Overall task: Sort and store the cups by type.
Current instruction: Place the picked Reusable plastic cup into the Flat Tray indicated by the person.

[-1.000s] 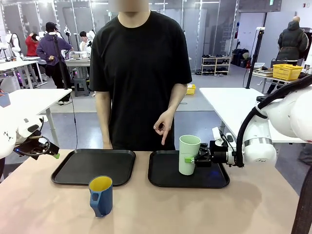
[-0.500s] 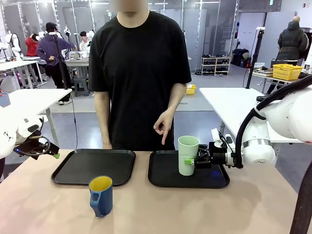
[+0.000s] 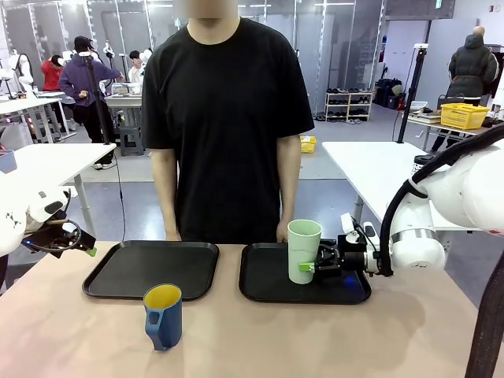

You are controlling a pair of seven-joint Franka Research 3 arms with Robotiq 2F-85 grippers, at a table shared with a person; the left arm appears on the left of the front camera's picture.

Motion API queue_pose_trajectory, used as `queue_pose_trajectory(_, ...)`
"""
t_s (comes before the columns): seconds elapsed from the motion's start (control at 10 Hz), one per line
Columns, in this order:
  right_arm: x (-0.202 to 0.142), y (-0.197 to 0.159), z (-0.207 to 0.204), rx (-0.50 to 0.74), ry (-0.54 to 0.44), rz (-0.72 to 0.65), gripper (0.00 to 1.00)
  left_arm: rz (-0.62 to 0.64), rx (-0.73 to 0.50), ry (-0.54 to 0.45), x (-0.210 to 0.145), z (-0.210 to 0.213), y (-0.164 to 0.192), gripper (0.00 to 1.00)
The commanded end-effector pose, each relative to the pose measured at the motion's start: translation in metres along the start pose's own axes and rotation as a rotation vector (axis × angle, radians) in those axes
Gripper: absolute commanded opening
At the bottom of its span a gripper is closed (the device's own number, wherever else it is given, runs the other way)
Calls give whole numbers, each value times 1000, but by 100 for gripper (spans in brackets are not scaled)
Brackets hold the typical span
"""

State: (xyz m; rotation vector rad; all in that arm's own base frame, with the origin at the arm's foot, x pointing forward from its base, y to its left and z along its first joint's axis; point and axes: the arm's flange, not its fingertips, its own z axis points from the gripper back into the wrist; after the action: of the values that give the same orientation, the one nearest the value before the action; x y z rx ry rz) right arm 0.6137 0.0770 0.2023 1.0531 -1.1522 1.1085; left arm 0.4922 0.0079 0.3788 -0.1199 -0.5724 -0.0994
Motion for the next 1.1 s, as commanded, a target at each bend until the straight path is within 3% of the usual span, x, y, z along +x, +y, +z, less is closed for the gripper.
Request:
queue_pose_trajectory(0.0,2,-1,5,-17,76,-52,100,0,-1,-2,1,1,0,100)
queue_pose_trajectory(0.7,42,31,69,-156,331,-106,100,0,-1,-2,1,1,0,100)
queue_pose_trajectory(1.0,76,56,87,-299,546,-95,100,0,-1,-2,1,1,0,100)
